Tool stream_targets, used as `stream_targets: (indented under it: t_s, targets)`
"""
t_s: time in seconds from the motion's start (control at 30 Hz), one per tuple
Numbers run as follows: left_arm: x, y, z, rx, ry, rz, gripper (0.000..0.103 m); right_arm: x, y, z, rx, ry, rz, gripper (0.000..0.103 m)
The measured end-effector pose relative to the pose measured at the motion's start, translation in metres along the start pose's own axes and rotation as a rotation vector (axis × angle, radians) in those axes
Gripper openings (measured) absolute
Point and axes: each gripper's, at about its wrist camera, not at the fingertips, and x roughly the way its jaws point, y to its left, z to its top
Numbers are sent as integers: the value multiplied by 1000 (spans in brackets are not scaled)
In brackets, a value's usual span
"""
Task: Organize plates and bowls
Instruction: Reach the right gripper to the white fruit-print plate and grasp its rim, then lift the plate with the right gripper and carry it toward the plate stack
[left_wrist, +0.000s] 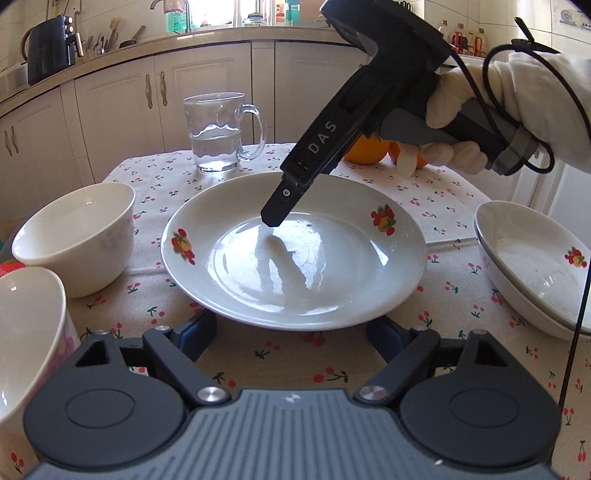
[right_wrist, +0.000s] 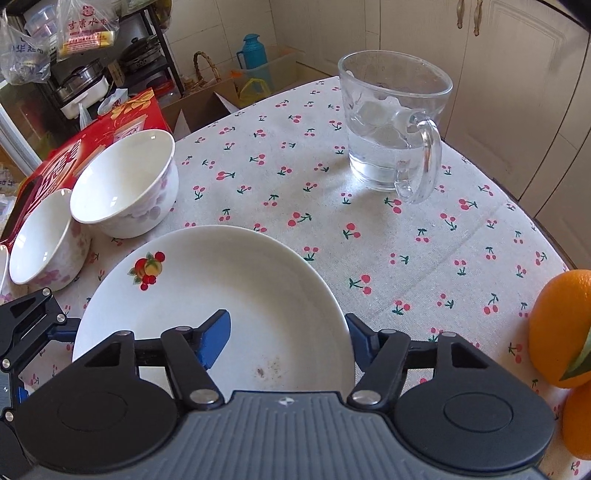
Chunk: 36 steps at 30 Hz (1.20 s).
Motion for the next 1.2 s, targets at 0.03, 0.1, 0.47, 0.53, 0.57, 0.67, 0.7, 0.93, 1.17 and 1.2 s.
stream_targets:
  t_s: [0.03, 0.1, 0.47, 0.53, 0.57, 0.67, 0.7, 0.93, 1.17, 1.2]
  targets:
    - [0, 0, 0, 1, 0, -1, 88, 1, -2, 1, -6, 5, 15, 71]
    - [-1, 1, 0, 0, -1, -4, 88, 1, -6, 3, -15, 16, 49, 71]
    - [-3, -1, -1, 23, -3, 1, 82, 1, -15, 14, -53, 88, 130, 67]
    - [-4, -1, -1, 26, -1, 1, 82, 1, -15, 12, -42, 80, 135, 67]
    - [-4, -2, -1, 29, 0, 0, 82, 0, -15, 10, -41, 79, 140, 67]
    - [-6, -1, -1, 33, 8, -8, 81, -5, -12, 4, -37, 77, 151, 67]
    - [-7, -2, -2, 37, 9, -12, 81, -6, -12, 2, -34, 74, 157, 67]
    - [-24, -10, -5, 98, -14, -47, 81, -16, -1, -8, -27, 61, 168, 67]
    - [-28, -9, -10, 93, 18, -72, 81, -20, 9, -21, -21, 72, 165, 67]
    - [-28, -8, -12, 87, 29, -68, 81, -18, 9, -23, -21, 81, 157, 67]
